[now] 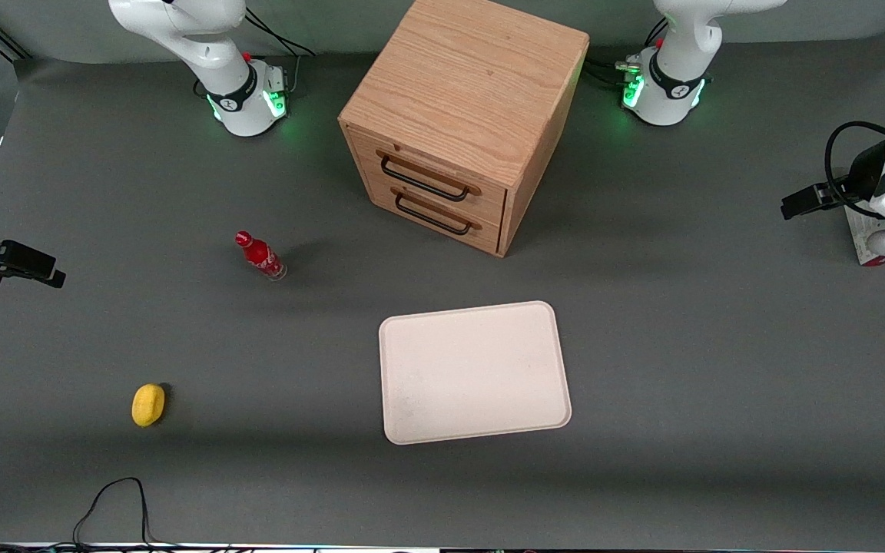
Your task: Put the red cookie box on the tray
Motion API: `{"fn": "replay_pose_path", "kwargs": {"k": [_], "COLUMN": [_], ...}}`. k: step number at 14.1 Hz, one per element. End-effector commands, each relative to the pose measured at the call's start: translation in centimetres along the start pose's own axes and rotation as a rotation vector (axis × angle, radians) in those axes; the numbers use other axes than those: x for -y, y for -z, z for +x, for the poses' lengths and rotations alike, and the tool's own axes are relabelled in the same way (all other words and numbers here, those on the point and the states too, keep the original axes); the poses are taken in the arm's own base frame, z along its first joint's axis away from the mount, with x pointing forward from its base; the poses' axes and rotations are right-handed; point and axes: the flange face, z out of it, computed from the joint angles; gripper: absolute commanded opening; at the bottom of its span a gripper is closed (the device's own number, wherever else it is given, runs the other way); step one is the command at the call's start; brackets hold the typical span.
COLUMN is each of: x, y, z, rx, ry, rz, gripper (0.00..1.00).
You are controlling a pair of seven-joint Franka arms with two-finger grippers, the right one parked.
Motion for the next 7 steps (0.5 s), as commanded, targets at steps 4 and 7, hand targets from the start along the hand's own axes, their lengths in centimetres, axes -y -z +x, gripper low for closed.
{"fn": "replay_pose_path", "kwargs": {"k": [4,7], "x": [-0.2,0.3], "y": [1.6,0.9], "z": [-0.2,0.7], "rx": [-0.009,-0.008], "ry": [0.041,0.052], "rz": [0.083,0.092], "gripper": [1.0,1.0]}}
